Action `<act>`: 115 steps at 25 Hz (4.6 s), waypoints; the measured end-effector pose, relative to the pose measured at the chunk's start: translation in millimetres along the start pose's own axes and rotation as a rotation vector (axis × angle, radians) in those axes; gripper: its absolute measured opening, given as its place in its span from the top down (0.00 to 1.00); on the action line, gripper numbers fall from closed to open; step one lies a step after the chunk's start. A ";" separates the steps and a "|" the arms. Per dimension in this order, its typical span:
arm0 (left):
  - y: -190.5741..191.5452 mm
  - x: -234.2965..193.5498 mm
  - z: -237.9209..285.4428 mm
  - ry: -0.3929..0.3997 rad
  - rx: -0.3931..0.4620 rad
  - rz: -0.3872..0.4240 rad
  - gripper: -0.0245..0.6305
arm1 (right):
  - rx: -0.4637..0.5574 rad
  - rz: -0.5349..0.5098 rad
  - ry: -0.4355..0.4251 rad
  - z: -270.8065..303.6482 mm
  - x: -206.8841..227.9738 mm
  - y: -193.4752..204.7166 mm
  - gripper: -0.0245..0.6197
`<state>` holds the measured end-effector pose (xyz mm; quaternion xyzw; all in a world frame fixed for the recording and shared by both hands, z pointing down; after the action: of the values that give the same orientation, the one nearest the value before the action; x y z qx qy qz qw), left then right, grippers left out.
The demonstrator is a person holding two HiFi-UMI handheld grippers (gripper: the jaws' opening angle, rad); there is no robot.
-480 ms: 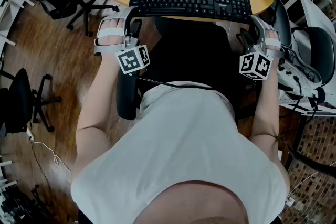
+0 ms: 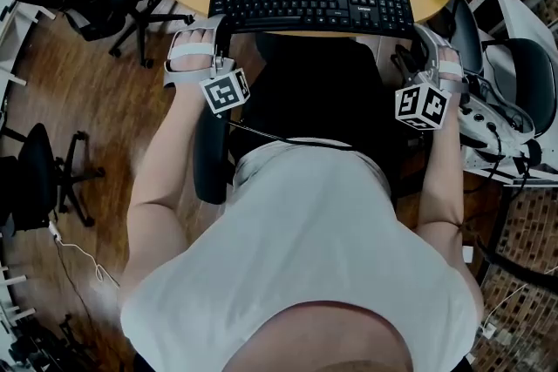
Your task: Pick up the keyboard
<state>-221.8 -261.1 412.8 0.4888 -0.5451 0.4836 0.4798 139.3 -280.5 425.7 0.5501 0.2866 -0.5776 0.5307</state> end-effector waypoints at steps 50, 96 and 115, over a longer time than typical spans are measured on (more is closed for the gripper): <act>2.3 -68.1 -6.1 0.060 0.023 -0.152 0.36 | -0.022 -0.184 0.130 21.0 56.2 -19.9 0.83; 0.7 -136.6 -13.5 -0.166 -0.005 -0.160 0.35 | -0.022 -0.194 0.336 -18.1 114.5 -35.3 0.83; -10.4 -143.2 -6.0 -0.180 0.037 -0.159 0.35 | -0.060 -0.182 0.347 -26.7 115.6 -25.1 0.83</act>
<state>-202.2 -245.9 271.3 0.5808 -0.5364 0.4082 0.4565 144.3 -283.6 304.5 0.5972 0.4396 -0.5109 0.4348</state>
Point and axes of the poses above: the fingertips, and each gripper's own axes: z forward along the fingers, x to its right, y out of its underside, the point moved 4 cm from there along -z, backward along the fingers, and after that the axes turned 3 degrees about x, right-handed, at the moved point
